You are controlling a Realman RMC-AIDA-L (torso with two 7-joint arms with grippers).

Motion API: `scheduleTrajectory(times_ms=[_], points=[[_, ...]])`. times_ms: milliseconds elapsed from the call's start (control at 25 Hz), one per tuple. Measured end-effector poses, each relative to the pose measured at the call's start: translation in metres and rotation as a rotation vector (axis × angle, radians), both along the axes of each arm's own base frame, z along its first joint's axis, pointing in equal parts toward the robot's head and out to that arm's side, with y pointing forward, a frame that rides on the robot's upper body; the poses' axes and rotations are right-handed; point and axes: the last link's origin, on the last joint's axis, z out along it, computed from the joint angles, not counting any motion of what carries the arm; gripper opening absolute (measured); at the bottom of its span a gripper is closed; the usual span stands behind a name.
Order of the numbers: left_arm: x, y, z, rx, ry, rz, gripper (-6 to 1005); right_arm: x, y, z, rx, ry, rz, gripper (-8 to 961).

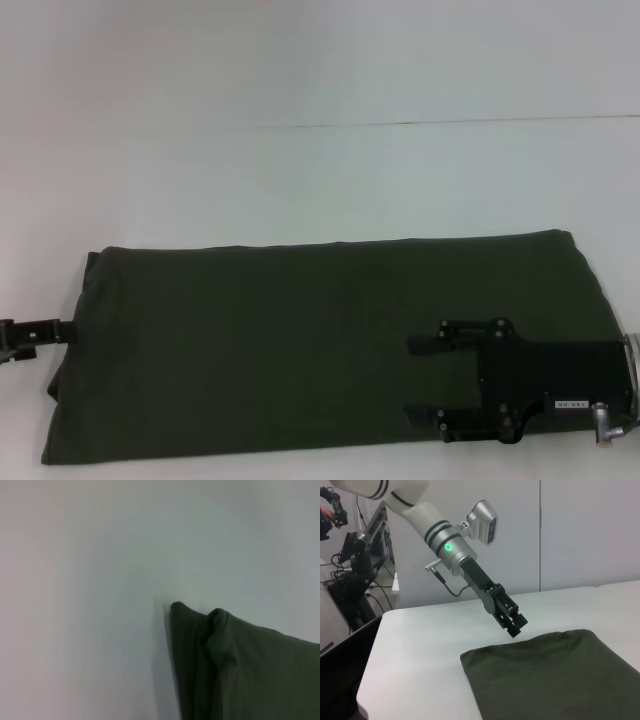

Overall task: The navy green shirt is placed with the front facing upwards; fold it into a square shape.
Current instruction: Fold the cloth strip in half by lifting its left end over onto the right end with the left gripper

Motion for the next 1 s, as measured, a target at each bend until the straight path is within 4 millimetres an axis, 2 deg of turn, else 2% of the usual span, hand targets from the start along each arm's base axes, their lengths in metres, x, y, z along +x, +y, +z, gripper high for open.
scheduleTrajectory(times_ms=[1000], points=[[0.003,0.007,-0.018,-0.061,0.050,-0.015,770,-0.001,0.003,0.000,0.001,-0.004,-0.006,746]])
